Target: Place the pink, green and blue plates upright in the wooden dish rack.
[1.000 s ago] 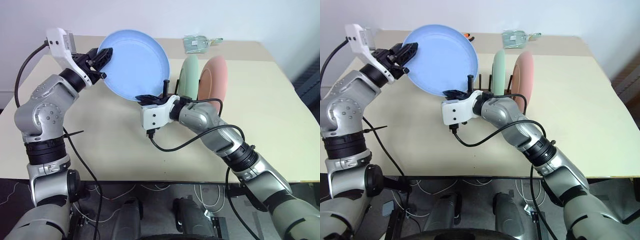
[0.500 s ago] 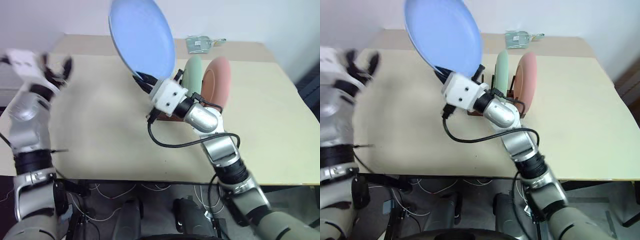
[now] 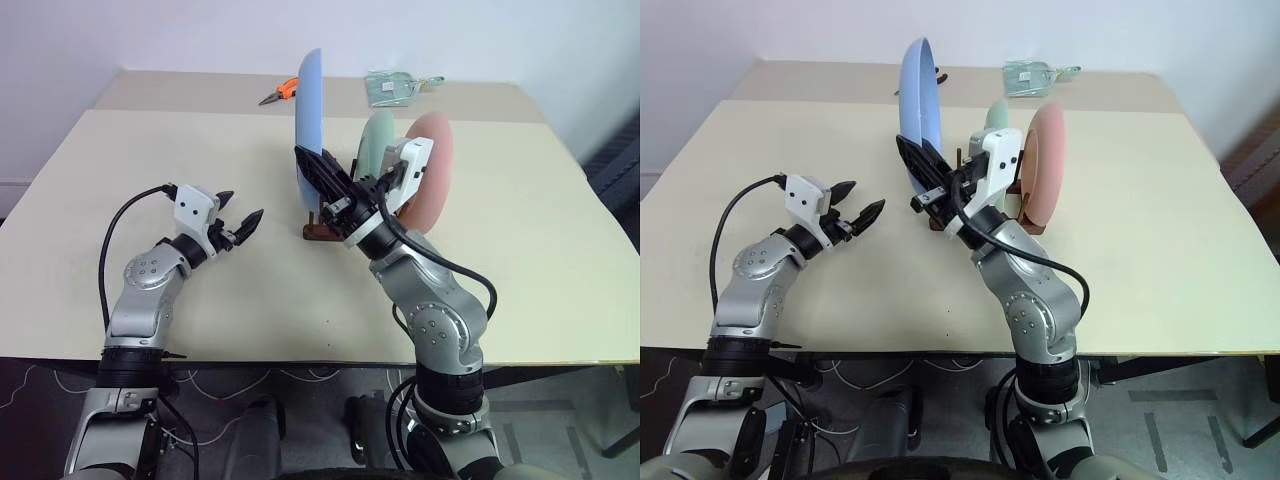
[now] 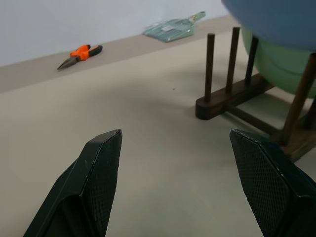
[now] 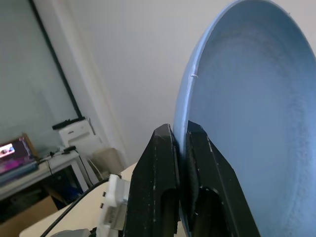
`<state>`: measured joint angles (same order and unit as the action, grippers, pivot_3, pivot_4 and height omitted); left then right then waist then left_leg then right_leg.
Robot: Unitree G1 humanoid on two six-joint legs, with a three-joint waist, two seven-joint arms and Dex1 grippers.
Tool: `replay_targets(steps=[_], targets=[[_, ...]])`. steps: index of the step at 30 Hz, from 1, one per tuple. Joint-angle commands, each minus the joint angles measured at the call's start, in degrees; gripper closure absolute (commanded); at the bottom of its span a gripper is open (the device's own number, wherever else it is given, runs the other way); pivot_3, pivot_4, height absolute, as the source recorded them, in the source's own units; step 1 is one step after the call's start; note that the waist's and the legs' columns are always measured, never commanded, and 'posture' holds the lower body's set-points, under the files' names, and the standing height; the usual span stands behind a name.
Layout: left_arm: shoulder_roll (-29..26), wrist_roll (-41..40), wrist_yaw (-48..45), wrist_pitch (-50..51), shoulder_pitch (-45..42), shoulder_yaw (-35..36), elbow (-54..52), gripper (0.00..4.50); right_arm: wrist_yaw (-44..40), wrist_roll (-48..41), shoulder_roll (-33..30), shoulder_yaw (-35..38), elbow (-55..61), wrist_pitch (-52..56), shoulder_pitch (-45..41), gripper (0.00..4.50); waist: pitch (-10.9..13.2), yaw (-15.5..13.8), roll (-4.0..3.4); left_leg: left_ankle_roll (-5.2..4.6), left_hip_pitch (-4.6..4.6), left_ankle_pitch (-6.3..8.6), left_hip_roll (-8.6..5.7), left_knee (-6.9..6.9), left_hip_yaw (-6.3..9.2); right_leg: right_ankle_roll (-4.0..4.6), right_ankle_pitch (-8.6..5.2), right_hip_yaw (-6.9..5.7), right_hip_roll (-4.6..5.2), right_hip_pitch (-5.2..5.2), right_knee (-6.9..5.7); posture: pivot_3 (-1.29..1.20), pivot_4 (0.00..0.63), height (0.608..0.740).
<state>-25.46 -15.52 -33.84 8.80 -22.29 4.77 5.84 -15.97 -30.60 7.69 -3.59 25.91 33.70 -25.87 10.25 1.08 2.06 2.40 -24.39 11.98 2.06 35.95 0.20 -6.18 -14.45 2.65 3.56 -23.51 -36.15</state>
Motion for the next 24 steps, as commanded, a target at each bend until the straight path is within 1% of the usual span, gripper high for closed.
replay_targets(steps=[1, 5, 11, 13, 14, 15, 16, 17, 18, 20, 21, 24], targets=[[-0.8, -0.8, -0.6, 1.0, -0.1, 0.8, -3.4, 0.95, 3.3, -4.0, 1.6, 2.8, 0.4, 1.3, -1.4, 4.50, 0.0, 0.0, 0.00, 0.00, 0.00, 0.00, 0.00, 0.00, 0.00, 0.00, 0.00, 0.00, 0.00, 0.01, 0.01, 0.00, 0.150, 0.726], [-1.1, -0.9, -1.2, 2.5, 0.0, 0.7, -4.8, 0.95, 7.1, -7.0, 1.8, 6.7, -3.6, 2.3, -5.0, 4.50, 0.0, 0.0, 0.00, 0.00, 0.00, 0.00, 0.00, 0.02, 0.00, 0.00, 0.00, 0.00, 0.00, 0.02, 0.01, 0.00, 0.150, 0.726], [-0.2, -0.7, -1.3, 4.3, 0.9, -0.3, -6.8, 0.95, 5.7, -8.2, -2.1, 6.5, -7.6, 5.4, -7.8, 4.50, 0.0, 0.1, -0.05, -0.01, 0.00, 0.00, 0.00, -0.02, 0.00, -0.01, 0.00, 0.00, -0.01, -0.01, 0.01, 0.00, 0.150, 0.726], [-0.2, -0.7, -1.3, 4.5, 1.1, -0.3, -7.1, 0.91, 5.7, -8.5, -2.4, 6.5, -8.0, 5.7, -8.0, 3.78, 0.0, 0.1, -0.06, -0.01, 0.00, 0.00, 0.00, -0.02, 0.00, -0.01, 0.00, 0.00, -0.01, 0.00, 0.01, 0.00, 0.150, 0.726], [-0.2, -0.7, -1.3, 4.6, 1.2, -0.4, -7.2, 0.91, 5.7, -8.5, -2.5, 6.6, -8.1, 5.8, -8.1, 3.50, 0.0, 0.1, -0.06, -0.01, 0.00, 0.00, 0.00, -0.02, 0.00, -0.01, 0.00, 0.01, -0.01, 0.00, 0.01, 0.00, 0.150, 0.726], [-0.1, -0.8, -1.3, 4.7, 1.3, -0.4, -7.4, 0.91, 5.8, -8.3, -2.8, 6.6, -8.3, 5.9, -8.4, 2.94, 0.0, 0.1, -0.06, -0.01, -0.01, 0.00, 0.00, -0.02, 0.00, 0.00, 0.00, 0.00, -0.01, -0.01, 0.01, 0.00, 0.150, 0.726], [-0.1, -0.8, -1.3, 4.8, 1.4, -0.4, -7.5, 0.91, 5.8, -8.1, -3.1, 6.6, -8.5, 5.8, -8.8, 2.50, 0.0, 0.1, -0.06, -0.01, 0.00, 0.00, 0.00, -0.01, 0.00, 0.00, 0.00, 0.01, -0.01, 0.00, 0.01, 0.00, 0.150, 0.726], [-0.1, -0.8, -1.2, 4.8, 1.5, -0.4, -7.7, 0.91, 5.9, -7.6, -3.4, 6.5, -8.6, 5.7, -9.2, 1.92, 0.0, 0.1, -0.06, -0.01, -0.01, 0.00, 0.00, -0.01, 0.00, 0.00, -0.01, 0.01, -0.01, 0.00, 0.01, 0.00, 0.150, 0.726], [0.0, -0.9, -1.2, 5.0, 1.5, -0.4, -7.8, 0.91, 6.0, -6.3, -4.1, 6.1, -8.7, 5.0, -9.6, 1.47, 0.0, 0.1, -0.06, -0.01, -0.01, 0.00, 0.00, -0.01, 0.00, 0.00, -0.01, 0.01, -0.01, -0.01, 0.02, 0.00, 0.150, 0.726], [0.0, -0.9, -1.2, 5.1, 1.3, -0.4, -7.7, 0.91, 6.2, -4.2, -5.3, 5.3, -9.0, 3.9, -10.4, 0.38, 0.0, 0.1, -0.07, -0.01, -0.01, 0.00, 0.00, -0.01, 0.00, 0.01, -0.01, 0.01, -0.01, -0.01, 0.02, 0.00, 0.150, 0.726], [0.1, -0.9, -1.1, 5.2, 1.3, -0.4, -7.9, 0.91, 6.2, -3.8, -5.6, 5.2, -9.1, 3.7, -10.6, 0.02, 0.0, 0.1, -0.06, -0.01, -0.01, 0.00, 0.00, -0.01, 0.00, 0.01, -0.01, 0.01, -0.01, -0.01, 0.02, 0.00, 0.150, 0.726], [0.4, -0.9, -1.3, 5.6, 0.9, -0.9, -8.1, 0.91, 2.0, 2.9, -12.6, 0.9, -7.0, 0.6, -13.2, 0.02, 0.1, 0.1, -0.11, -0.01, -0.02, 0.00, -0.01, 0.01, -0.01, 0.01, -0.02, 0.01, 0.00, -0.02, 0.04, 0.00, 0.150, 0.726]])
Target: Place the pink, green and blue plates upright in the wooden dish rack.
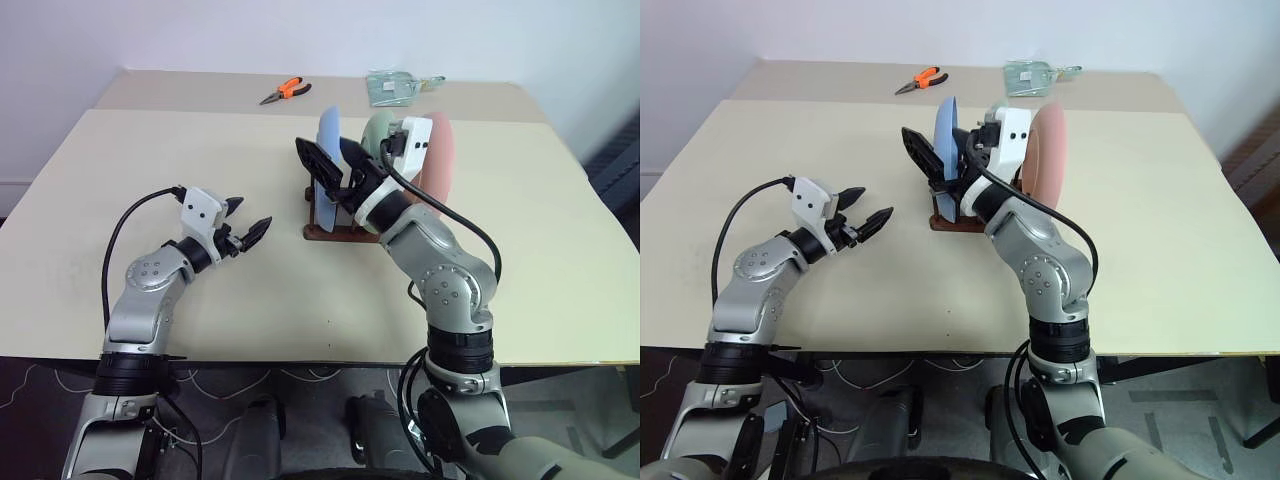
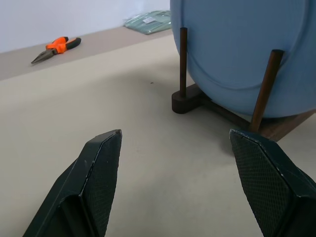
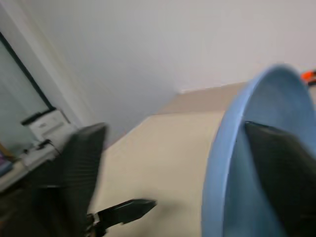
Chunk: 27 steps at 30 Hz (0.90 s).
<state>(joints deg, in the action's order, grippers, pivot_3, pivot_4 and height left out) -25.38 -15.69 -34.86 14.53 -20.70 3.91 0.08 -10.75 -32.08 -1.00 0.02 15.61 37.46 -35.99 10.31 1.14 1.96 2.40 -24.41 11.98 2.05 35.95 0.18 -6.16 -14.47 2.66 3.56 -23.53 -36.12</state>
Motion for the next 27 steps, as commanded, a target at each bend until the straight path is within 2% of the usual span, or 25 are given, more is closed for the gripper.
replay_targets(steps=[1, 4, 9, 12, 19, 23, 27], targets=[[0.4, -0.8, -0.4, 0.0, -0.9, -0.1, -2.2, 0.91, -4.8, 6.3, -6.5, -4.2, 4.3, -4.1, -4.0, 0.02, 0.0, -0.1, -0.01, 0.00, -0.01, 0.00, -0.01, 0.00, -0.01, 0.01, -0.01, 0.01, 0.01, -0.01, 0.01, 0.00, 0.150, 0.726], [0.4, -0.5, -0.6, -0.6, -1.9, 0.1, -0.8, 0.91, -8.9, 10.5, -14.8, -5.6, 8.6, -6.3, -5.8, 0.02, 0.0, -0.2, -0.03, 0.00, -0.05, 0.00, -0.02, 0.00, 0.00, 0.02, -0.02, 0.01, 0.02, -0.02, 0.04, 0.00, 0.150, 0.726], [-0.4, 0.2, -1.2, -2.7, -3.5, 1.0, 3.6, 0.91, -12.4, 10.5, -27.5, 3.7, 13.1, -4.4, -4.0, 0.02, 0.0, -0.4, -0.02, -0.01, -0.05, 0.00, -0.03, 0.01, 0.02, 0.02, -0.03, 0.01, 0.01, 0.02, 0.08, 0.00, 0.150, 0.726], [-0.5, 0.5, -1.8, -3.9, -4.3, 0.8, 5.9, 0.91, -13.0, 7.9, -31.9, 10.2, 14.0, -1.7, -0.2, 0.02, 0.0, -0.5, 0.00, -0.01, -0.04, 0.01, -0.05, 0.01, 0.01, 0.03, -0.03, 0.01, 0.04, 0.06, 0.13, 0.00, 0.150, 0.726], [-3.5, 4.9, -1.9, -10.7, -5.0, 0.8, 14.1, 0.91, -19.9, 4.9, -40.4, 25.6, 15.4, -0.5, 19.7, 0.02, 0.0, -0.5, 0.00, -0.02, -0.04, 0.01, -0.04, 0.01, 0.00, 0.04, -0.04, 0.04, 0.04, 0.06, 0.13, 0.00, 0.150, 0.726], [-7.2, 7.2, -4.3, -14.5, -3.7, 0.0, 19.2, 0.91, -24.3, 11.9, -44.1, 24.7, 13.3, -6.4, 35.4, 0.02, 0.0, -0.3, -0.01, -0.04, 0.01, 0.02, -0.03, -0.03, -0.02, 0.08, -0.07, 0.05, 0.04, 0.07, 0.14, 0.00, 0.150, 0.726], [-8.0, 6.9, -6.4, -15.0, -1.6, -0.6, 18.9, 0.91, -23.4, 15.6, -41.6, 22.6, 8.1, -12.5, 40.8, 0.02, 0.0, -0.1, -0.07, -0.04, 0.04, 0.02, -0.01, 0.04, -0.14, 0.17, -0.12, 0.10, 0.07, 0.05, 0.15, 0.00, 0.150, 0.726]])
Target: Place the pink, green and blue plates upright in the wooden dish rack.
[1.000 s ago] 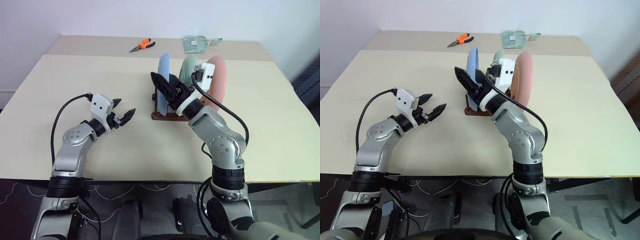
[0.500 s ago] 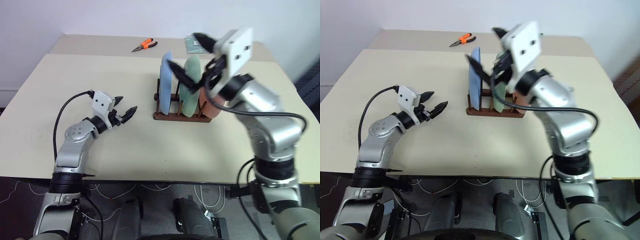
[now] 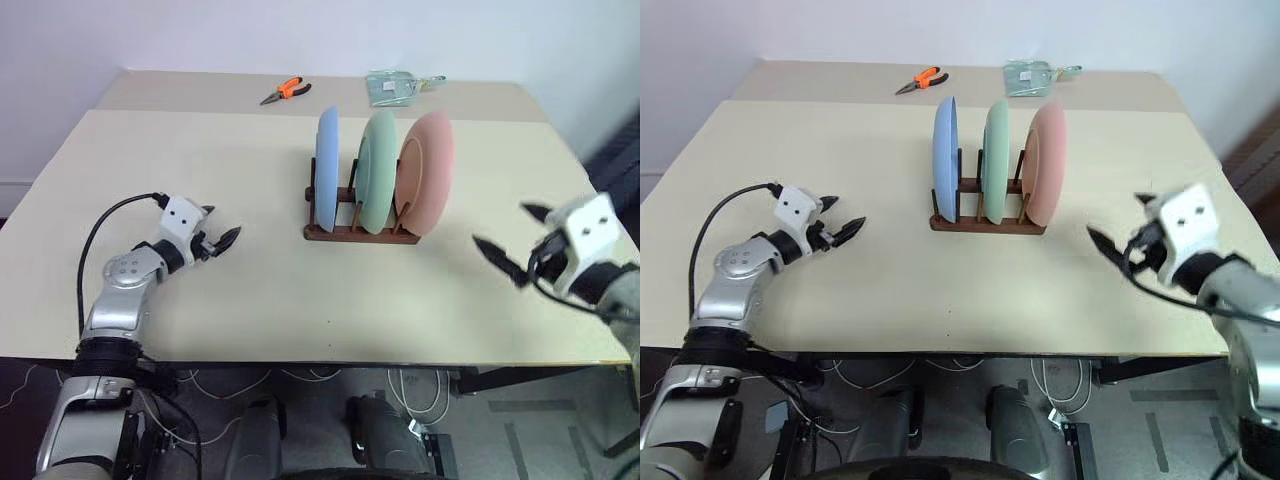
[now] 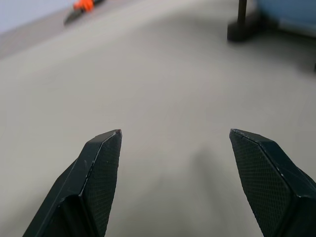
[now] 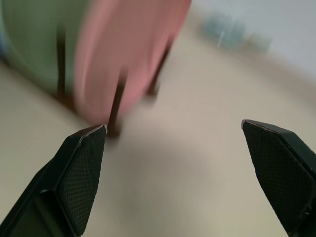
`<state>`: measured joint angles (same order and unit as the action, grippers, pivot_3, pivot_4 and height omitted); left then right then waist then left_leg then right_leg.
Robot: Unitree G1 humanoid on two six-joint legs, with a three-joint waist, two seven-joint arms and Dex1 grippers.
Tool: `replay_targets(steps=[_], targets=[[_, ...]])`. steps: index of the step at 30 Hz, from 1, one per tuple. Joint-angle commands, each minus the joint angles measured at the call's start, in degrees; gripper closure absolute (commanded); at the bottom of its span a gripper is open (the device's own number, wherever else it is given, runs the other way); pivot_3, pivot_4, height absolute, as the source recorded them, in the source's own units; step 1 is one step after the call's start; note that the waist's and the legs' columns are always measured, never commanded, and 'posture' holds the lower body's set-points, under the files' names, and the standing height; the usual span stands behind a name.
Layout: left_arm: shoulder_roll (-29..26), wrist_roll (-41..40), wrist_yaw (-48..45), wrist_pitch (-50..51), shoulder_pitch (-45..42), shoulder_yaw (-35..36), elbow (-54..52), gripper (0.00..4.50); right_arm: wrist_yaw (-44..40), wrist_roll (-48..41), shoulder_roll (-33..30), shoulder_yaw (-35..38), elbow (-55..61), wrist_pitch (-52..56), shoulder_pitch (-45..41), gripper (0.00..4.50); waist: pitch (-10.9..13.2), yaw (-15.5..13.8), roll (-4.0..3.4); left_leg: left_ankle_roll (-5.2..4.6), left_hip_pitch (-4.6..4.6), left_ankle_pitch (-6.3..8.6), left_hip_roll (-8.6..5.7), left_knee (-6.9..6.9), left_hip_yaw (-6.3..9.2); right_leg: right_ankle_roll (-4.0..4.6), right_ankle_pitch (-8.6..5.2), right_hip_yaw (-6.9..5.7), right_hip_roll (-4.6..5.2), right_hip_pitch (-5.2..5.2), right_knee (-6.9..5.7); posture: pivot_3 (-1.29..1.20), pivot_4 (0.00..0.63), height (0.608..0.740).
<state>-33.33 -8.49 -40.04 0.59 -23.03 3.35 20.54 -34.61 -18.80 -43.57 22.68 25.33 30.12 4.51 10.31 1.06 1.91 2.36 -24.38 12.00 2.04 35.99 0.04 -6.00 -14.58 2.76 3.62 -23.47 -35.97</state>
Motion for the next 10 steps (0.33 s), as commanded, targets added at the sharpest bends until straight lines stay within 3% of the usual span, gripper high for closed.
replay_targets(steps=[1, 10], targets=[[0.2, -0.7, -1.4, -0.6, 1.1, 0.1, -2.2, 0.91, 0.5, 2.8, 1.4, -0.4, -2.5, -6.4, 0.6, 0.02, 0.0, -0.1, -0.01, 0.00, 0.00, 0.00, 0.00, 0.02, -0.02, 0.00, 0.00, 0.01, 0.01, 0.00, 0.00, 0.00, 0.150, 0.726], [2.6, -2.6, -0.9, 4.7, 5.2, 0.3, -9.9, 0.91, -0.3, 3.2, 4.4, -3.0, -9.9, -13.9, -2.3, 0.02, 0.0, -0.3, -0.01, 0.00, -0.02, 0.00, 0.00, 0.01, 0.00, -0.02, -0.01, 0.01, 0.01, 0.01, 0.01, 0.00, 0.150, 0.726]])
